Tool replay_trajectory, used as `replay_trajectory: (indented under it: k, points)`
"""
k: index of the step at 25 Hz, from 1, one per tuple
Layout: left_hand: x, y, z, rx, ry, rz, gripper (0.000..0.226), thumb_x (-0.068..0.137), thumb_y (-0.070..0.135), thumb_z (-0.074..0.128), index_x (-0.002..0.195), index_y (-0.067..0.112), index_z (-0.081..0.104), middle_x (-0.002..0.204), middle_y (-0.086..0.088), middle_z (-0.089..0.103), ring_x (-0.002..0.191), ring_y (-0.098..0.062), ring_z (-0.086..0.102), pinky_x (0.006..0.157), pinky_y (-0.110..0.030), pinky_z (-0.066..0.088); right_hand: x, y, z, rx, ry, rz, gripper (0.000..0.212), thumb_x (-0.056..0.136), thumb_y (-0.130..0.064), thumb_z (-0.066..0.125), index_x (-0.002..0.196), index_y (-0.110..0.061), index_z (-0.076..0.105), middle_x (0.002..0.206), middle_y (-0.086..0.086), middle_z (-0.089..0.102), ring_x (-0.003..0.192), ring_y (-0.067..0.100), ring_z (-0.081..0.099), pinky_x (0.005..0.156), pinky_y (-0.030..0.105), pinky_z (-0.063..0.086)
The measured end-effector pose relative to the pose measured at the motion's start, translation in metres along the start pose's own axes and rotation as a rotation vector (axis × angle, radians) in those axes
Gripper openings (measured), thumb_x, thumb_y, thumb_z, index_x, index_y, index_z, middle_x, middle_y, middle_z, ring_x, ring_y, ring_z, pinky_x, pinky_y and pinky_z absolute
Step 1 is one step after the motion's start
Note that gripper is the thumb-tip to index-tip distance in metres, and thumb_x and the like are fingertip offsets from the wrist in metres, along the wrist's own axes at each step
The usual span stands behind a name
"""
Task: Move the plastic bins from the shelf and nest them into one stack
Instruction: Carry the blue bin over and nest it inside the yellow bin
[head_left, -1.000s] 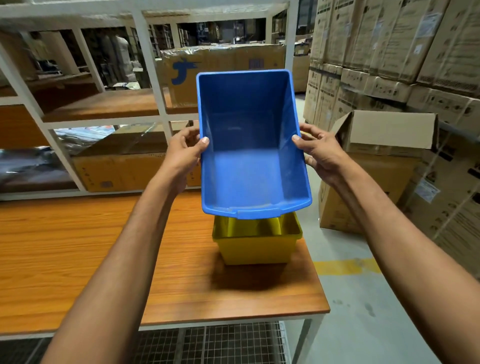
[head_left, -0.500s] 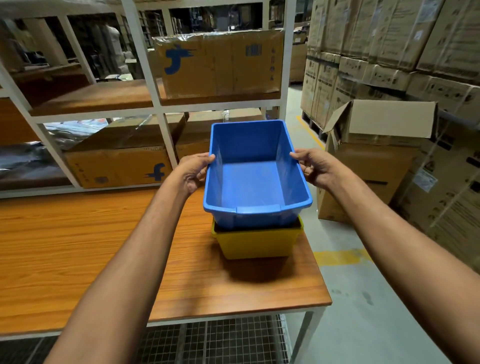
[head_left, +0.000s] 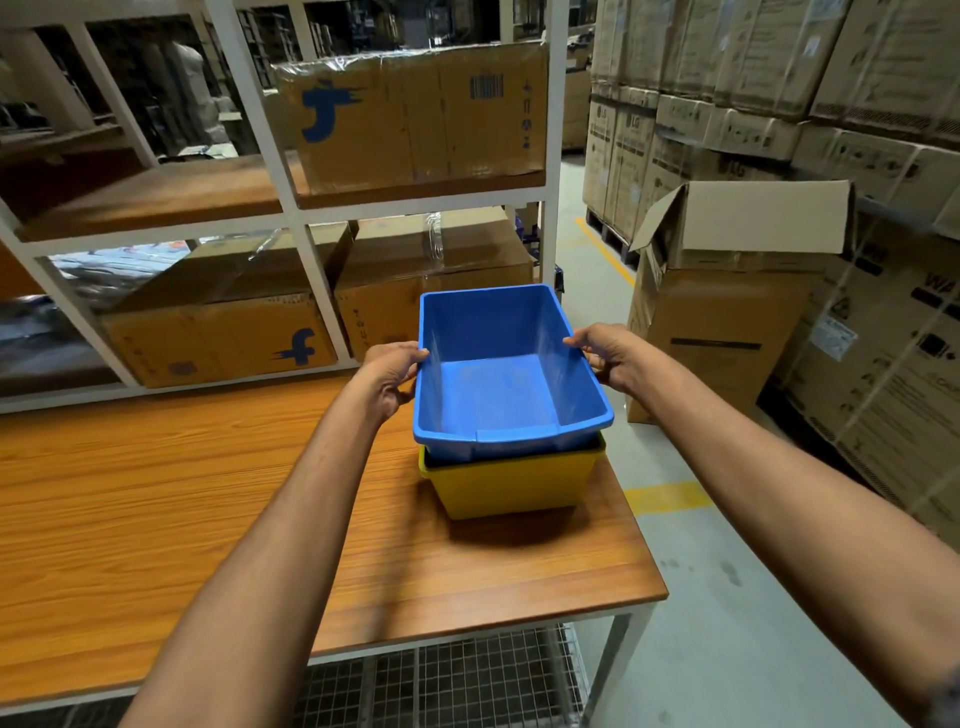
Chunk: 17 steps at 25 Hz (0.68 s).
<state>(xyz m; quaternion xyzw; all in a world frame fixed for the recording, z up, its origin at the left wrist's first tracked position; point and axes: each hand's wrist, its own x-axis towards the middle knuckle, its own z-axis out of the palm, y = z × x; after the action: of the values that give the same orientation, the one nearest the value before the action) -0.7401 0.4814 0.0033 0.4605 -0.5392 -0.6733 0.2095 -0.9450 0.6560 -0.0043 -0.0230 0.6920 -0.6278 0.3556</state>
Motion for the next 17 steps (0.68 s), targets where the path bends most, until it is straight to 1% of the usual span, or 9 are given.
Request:
replay_trajectory:
  k: [2,5,6,8,11,13,14,15,17]
  points:
    - [0.002,-0.007,-0.001,0.032,0.016,0.008,0.03,0.1,0.004,0.06,0.129,0.011,0.066,0.119,-0.003,0.065,0.116,-0.019,0.058,0.085,-0.039,0.051,-0.002,0.002,0.0,-0.003,0.004,-0.006,0.032,0.093,-0.001,0.063,0.124,-0.008,0.065,0.116,0.01,0.069,0.107,0.023,0.068,0.091,0.036,0.059]
    - [0.002,-0.015,-0.003,0.027,0.023,0.029,0.031,0.101,0.004,0.06,0.131,0.011,0.065,0.12,-0.003,0.064,0.111,-0.017,0.056,0.084,-0.037,0.051,-0.009,0.006,0.0,-0.014,0.006,-0.018,0.031,0.094,-0.002,0.063,0.124,-0.008,0.066,0.104,0.007,0.067,0.094,0.019,0.066,0.076,0.031,0.058]
    - [0.001,-0.016,-0.003,0.024,0.026,0.037,0.031,0.101,0.004,0.06,0.131,0.01,0.065,0.118,-0.003,0.064,0.11,-0.016,0.056,0.081,-0.036,0.051,-0.011,0.007,0.0,-0.026,0.014,-0.021,0.031,0.095,-0.002,0.063,0.125,-0.008,0.066,0.105,0.007,0.067,0.094,0.019,0.066,0.076,0.031,0.057]
    - [-0.002,-0.017,-0.005,0.029,0.028,0.055,0.031,0.101,0.005,0.061,0.131,0.011,0.065,0.119,-0.003,0.065,0.109,-0.016,0.057,0.072,-0.031,0.05,-0.017,0.009,0.001,-0.062,0.032,-0.031,0.031,0.095,-0.003,0.064,0.125,-0.007,0.066,0.115,0.008,0.067,0.101,0.021,0.064,0.08,0.033,0.055]
    - [-0.005,-0.019,-0.007,0.028,0.026,0.079,0.031,0.101,0.007,0.062,0.131,0.013,0.066,0.124,-0.003,0.066,0.107,-0.015,0.059,0.064,-0.026,0.052,-0.029,0.012,0.002,-0.129,0.084,-0.095,0.032,0.095,-0.002,0.063,0.126,-0.008,0.067,0.124,0.007,0.064,0.11,0.021,0.058,0.069,0.031,0.048]
    - [-0.009,-0.022,-0.009,0.016,0.027,0.097,0.032,0.1,0.007,0.063,0.131,0.015,0.065,0.124,-0.002,0.066,0.109,-0.015,0.061,0.066,-0.025,0.055,-0.038,0.015,0.0,-0.157,0.112,-0.16,0.033,0.096,0.0,0.063,0.128,-0.008,0.067,0.125,0.005,0.062,0.113,0.02,0.055,0.074,0.031,0.047]
    - [-0.011,-0.024,-0.009,0.003,0.035,0.108,0.033,0.1,0.007,0.063,0.132,0.016,0.065,0.124,-0.002,0.066,0.112,-0.016,0.061,0.071,-0.026,0.057,-0.041,0.017,-0.001,-0.164,0.119,-0.193,0.034,0.096,0.0,0.062,0.128,-0.009,0.066,0.125,0.004,0.061,0.114,0.02,0.055,0.077,0.031,0.048]
    - [-0.013,-0.027,-0.01,-0.006,0.043,0.121,0.035,0.1,0.008,0.063,0.134,0.016,0.064,0.125,-0.001,0.065,0.114,-0.016,0.061,0.077,-0.028,0.058,-0.045,0.02,-0.003,-0.176,0.125,-0.223,0.033,0.096,-0.001,0.062,0.128,-0.01,0.066,0.126,0.004,0.061,0.114,0.02,0.056,0.075,0.028,0.049]
    - [-0.021,-0.035,-0.012,-0.007,0.053,0.163,0.038,0.101,0.008,0.063,0.137,0.017,0.061,0.127,0.001,0.064,0.115,-0.015,0.06,0.083,-0.028,0.057,-0.055,0.028,-0.007,-0.214,0.141,-0.276,0.034,0.097,-0.003,0.063,0.13,-0.011,0.065,0.126,0.004,0.061,0.11,0.018,0.058,0.063,0.02,0.048]
